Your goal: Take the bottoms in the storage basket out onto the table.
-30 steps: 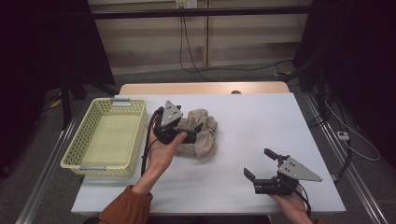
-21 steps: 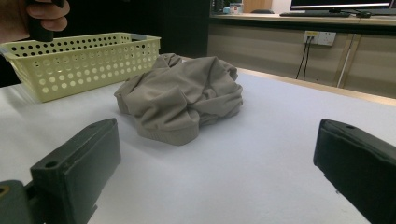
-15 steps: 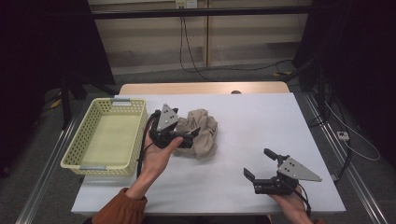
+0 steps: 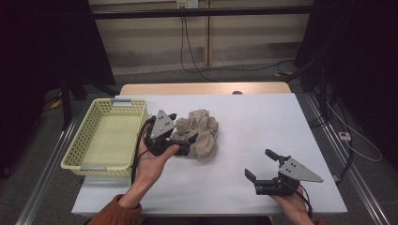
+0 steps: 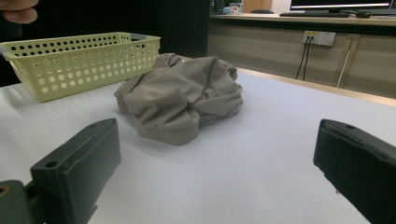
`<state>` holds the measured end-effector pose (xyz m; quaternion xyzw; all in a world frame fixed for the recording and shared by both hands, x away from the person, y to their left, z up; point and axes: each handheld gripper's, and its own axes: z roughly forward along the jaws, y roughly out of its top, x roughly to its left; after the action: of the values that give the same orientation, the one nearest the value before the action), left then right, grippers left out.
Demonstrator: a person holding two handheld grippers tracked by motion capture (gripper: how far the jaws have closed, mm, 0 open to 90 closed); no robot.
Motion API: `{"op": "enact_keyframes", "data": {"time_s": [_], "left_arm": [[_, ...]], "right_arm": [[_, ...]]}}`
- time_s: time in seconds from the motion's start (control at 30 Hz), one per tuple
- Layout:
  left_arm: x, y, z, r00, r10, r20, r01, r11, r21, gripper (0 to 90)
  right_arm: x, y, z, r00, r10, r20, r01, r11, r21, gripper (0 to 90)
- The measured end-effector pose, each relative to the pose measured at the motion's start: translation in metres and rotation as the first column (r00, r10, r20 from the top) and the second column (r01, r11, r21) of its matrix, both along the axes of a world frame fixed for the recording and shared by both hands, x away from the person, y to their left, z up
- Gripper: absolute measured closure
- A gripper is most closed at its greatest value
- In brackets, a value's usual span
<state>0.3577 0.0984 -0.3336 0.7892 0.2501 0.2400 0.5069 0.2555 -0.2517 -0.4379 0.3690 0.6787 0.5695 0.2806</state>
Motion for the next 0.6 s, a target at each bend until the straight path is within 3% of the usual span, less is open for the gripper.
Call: {"op": "enact_keyframes", "data": {"time_s": [0.13, 0.43, 0.6], "left_arm": [[-0.005, 0.007, 0.001, 0.9999, 0.01, 0.007, -0.01, 0.9999, 0.007, 6.4], [-0.014, 0.023, 0.005, 0.9992, 0.034, -0.021, -0.034, 0.9993, -0.014, 5.8], [-0.018, 0.031, 0.003, 0.9979, 0.06, -0.024, -0.06, 0.9982, -0.002, 5.8]], "right_arm": [[0.0, 0.0, 0.0, 1.0, 0.0, 0.0, 0.0, 1.0, 0.0, 0.4], [0.0, 0.001, 0.0, 1.0, 0.0, -0.002, 0.0, 1.0, -0.002, 0.4], [0.0, 0.001, 0.0, 1.0, -0.001, -0.004, 0.001, 1.0, -0.001, 0.4]]}}
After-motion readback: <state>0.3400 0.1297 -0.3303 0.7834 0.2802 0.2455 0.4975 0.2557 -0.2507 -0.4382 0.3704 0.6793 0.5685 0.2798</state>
